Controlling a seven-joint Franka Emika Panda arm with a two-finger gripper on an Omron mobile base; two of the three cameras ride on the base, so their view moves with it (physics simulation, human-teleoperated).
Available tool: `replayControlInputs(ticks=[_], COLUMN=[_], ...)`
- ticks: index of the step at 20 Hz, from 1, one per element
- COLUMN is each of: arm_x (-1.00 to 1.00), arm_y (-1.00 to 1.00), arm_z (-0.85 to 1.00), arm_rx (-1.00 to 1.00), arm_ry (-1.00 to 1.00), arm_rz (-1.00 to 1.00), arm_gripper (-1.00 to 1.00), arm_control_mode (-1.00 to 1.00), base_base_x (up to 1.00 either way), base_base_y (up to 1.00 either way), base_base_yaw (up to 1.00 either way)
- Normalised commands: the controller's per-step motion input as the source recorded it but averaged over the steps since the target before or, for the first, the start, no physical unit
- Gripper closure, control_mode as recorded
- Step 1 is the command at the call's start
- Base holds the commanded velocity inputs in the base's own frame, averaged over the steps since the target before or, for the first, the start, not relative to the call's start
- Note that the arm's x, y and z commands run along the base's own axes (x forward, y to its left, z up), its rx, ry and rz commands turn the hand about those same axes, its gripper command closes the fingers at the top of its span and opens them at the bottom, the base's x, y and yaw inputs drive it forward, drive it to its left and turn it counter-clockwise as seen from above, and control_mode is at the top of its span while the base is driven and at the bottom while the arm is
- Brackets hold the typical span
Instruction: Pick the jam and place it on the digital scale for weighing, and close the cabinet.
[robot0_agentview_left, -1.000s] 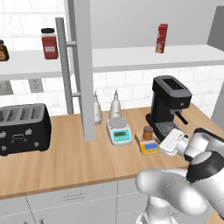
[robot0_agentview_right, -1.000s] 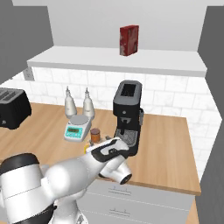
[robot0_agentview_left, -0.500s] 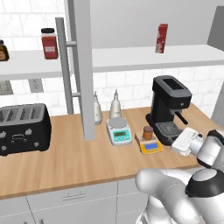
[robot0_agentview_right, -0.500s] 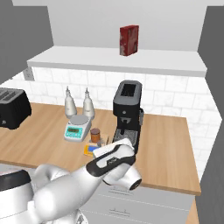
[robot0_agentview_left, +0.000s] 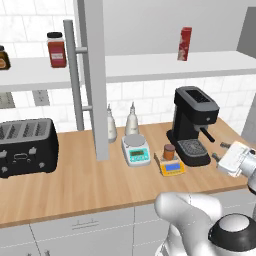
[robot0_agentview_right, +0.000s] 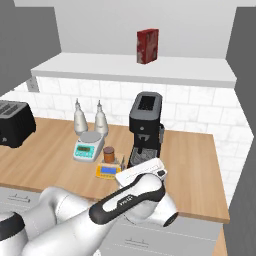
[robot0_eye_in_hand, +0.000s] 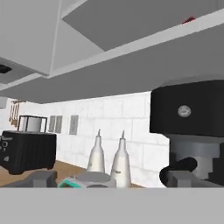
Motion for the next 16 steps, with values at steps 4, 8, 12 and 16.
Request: replayControlInputs(ticks=[4,8,12,16], arm_x=[-0.58,-0.48,-0.33,-0.16], arm_y=[-0.27,-0.32,-0.28,-0.19], arm_z=[0.48,0.43,0.35,0.30], arm_rx=[-0.11,-0.16,-0.16,-0.14], arm_ry=[-0.32,-0.32,-0.24,-0.16], arm_rz=[-0.06,-0.06,-0.05,-0.02], arm_gripper=[-1.00,-1.00,-1.00,-1.00], arm_control_mode=[-1.00,-1.00,-1.00,-1.00], base_base_x=[0.00,0.00,0.00,0.00], base_base_y=[0.00,0.00,0.00,0.00], base_base_yaw=[0.00,0.00,0.00,0.00])
